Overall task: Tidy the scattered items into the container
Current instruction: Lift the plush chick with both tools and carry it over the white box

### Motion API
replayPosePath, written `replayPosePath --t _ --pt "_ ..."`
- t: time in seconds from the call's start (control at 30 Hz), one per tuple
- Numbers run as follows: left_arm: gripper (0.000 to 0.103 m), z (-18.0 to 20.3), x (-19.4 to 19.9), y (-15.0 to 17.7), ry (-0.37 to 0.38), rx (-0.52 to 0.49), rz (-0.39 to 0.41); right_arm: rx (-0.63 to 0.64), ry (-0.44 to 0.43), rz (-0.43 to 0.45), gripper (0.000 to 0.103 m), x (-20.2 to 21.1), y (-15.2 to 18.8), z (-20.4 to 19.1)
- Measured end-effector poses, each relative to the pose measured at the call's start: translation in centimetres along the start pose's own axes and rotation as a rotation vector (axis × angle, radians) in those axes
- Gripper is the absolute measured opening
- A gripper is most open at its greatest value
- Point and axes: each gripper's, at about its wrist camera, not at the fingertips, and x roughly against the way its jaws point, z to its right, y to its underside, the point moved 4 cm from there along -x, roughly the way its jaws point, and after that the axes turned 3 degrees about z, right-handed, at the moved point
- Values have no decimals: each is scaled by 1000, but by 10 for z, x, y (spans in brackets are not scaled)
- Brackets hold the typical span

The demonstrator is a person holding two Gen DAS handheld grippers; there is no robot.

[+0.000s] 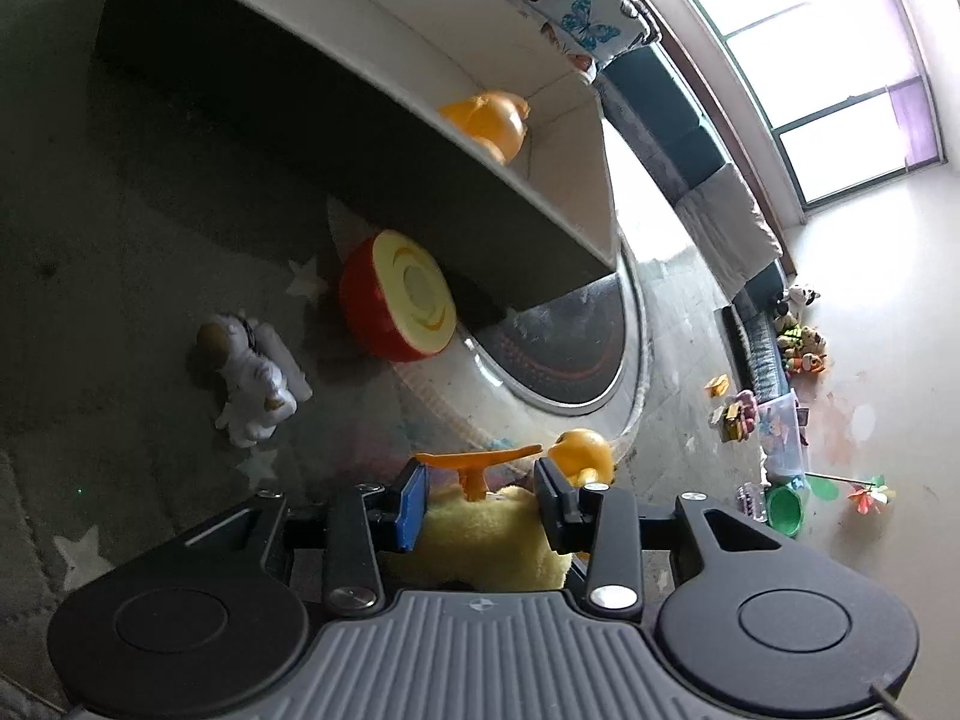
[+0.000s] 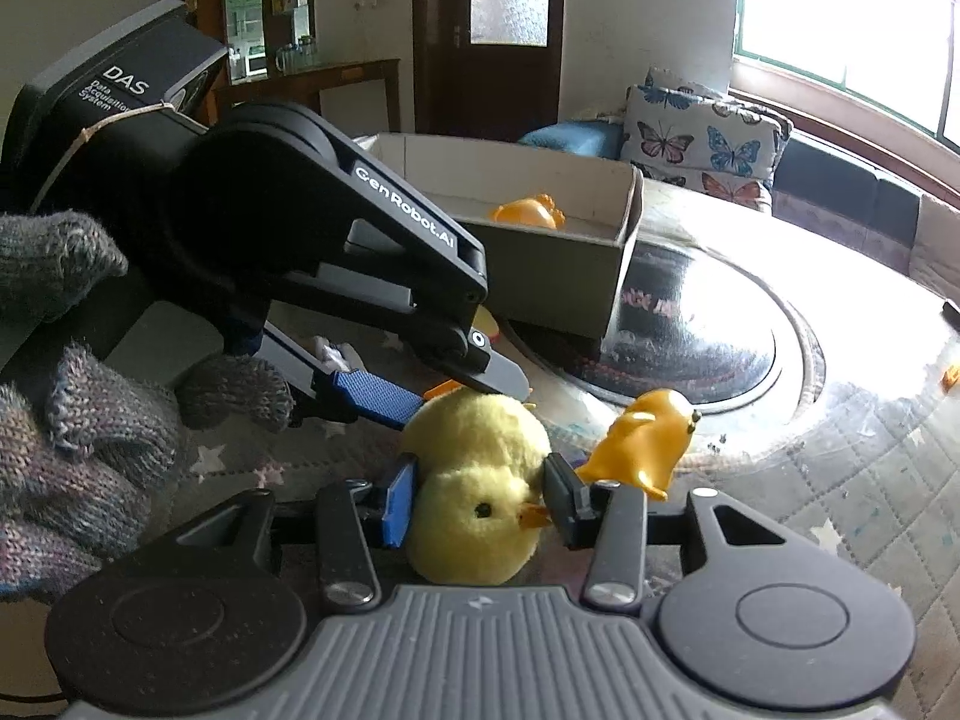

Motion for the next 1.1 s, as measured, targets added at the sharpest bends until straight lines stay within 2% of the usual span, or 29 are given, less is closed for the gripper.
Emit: replayPosePath --t 0.13,0.3,0.47,0.67,0.87,1.1 --pt "41 9 20 -12 24 -23 56 15 -3 50 45 7 -15 -4" --pt "41 19 42 -43 40 -50 144 48 -23 119 45 5 -49 -7" --pt "41 26 57 -82 33 -76 226 83 -54 190 45 -12 -89 -9" --pt "41 28 57 -133 -11 -97 295 94 -84 227 45 -49 -130 -14" --pt "41 12 33 -172 -76 -101 293 69 -128 201 44 -99 -154 -13" --pt "41 -9 0 -187 -137 -86 244 41 -151 131 44 -140 -150 -7"
